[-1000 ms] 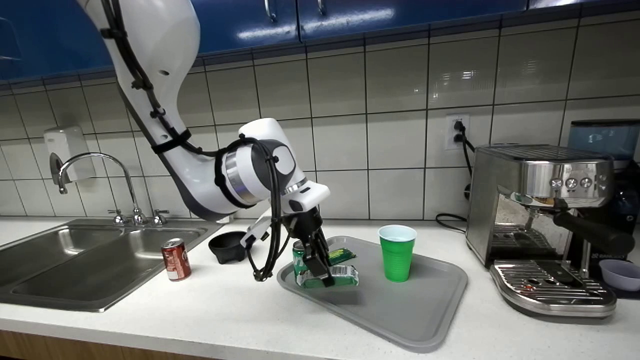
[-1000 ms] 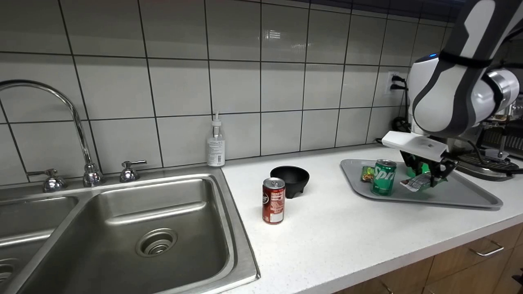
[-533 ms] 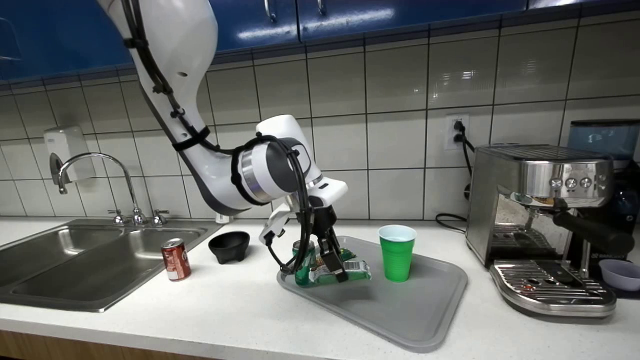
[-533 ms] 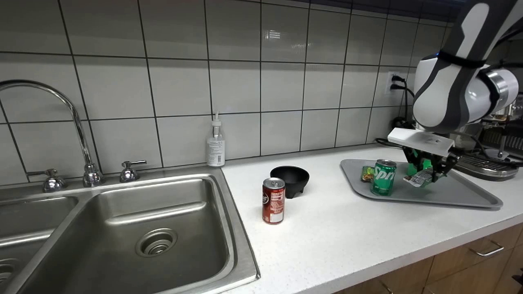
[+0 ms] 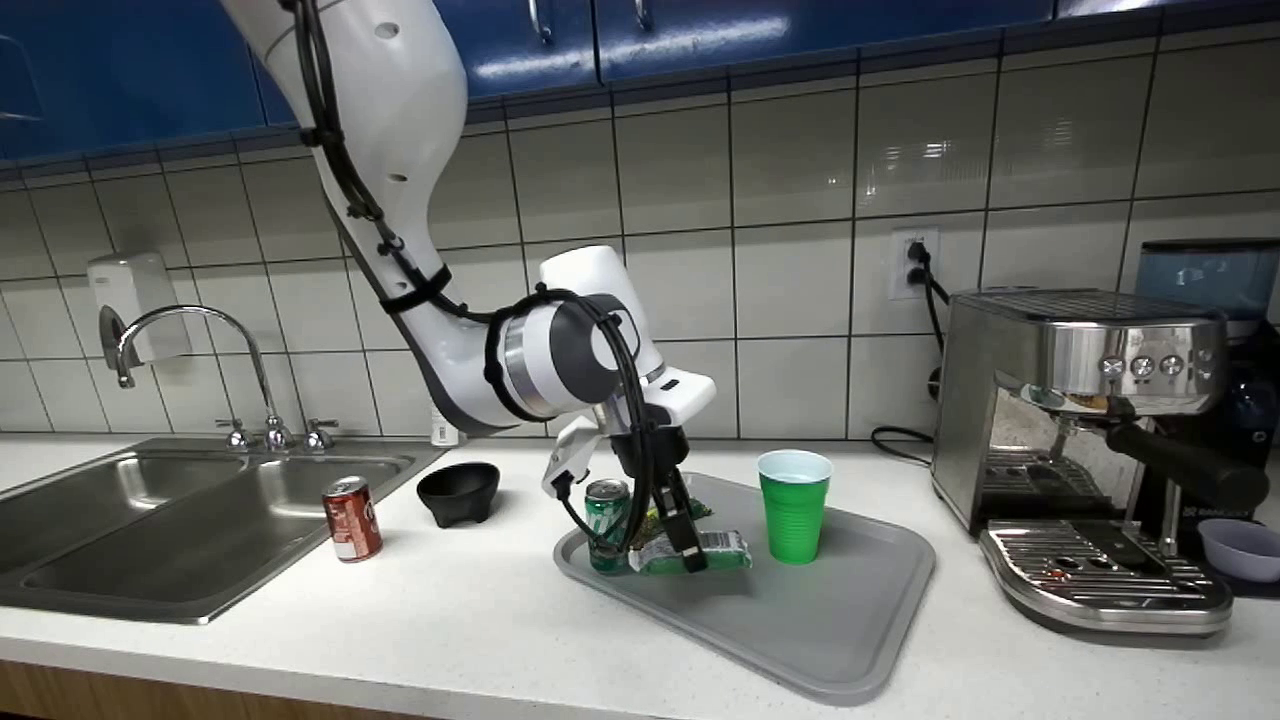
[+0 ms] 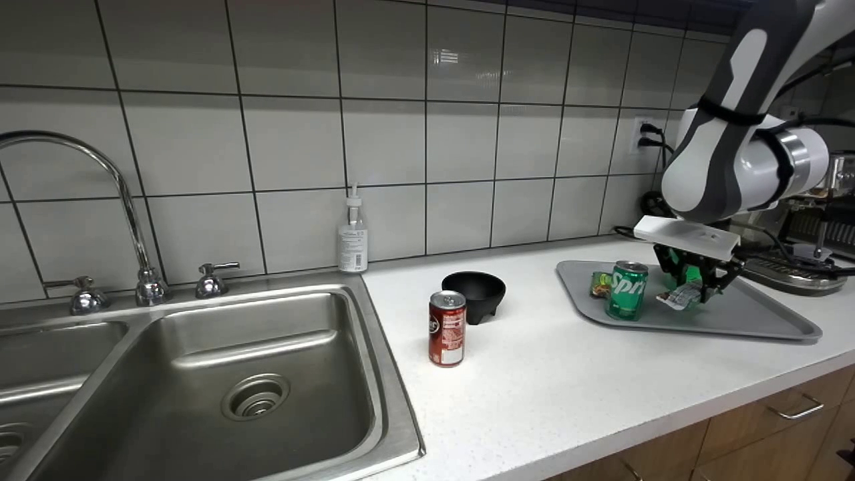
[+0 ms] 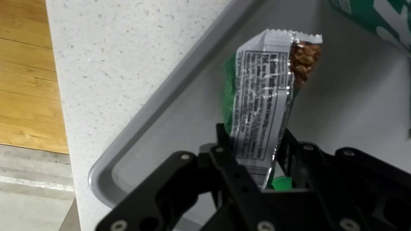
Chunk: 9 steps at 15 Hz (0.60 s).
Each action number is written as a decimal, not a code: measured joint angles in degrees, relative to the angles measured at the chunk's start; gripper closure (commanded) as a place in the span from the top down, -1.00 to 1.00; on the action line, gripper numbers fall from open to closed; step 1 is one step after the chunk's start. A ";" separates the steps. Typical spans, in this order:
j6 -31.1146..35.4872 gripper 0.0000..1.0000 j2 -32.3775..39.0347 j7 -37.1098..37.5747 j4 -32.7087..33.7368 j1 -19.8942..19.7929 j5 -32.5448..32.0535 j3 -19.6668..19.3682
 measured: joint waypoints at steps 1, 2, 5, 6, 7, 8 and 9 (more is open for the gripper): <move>0.00 -0.74 0.61 -0.76 0.52 -0.30 0.76 0.32; 0.00 -0.74 1.21 -1.48 1.03 -0.60 1.51 0.63; -0.01 -0.74 2.83 -3.30 2.36 -1.17 3.53 1.21; -0.01 -0.74 3.34 -3.75 2.71 -1.23 4.11 1.28; -0.02 -0.74 3.78 -4.11 2.96 -1.24 4.54 1.31; -0.03 -0.74 4.18 -4.50 3.21 -1.24 5.00 1.33; -0.03 -0.74 4.53 -4.81 3.46 -1.24 5.40 1.34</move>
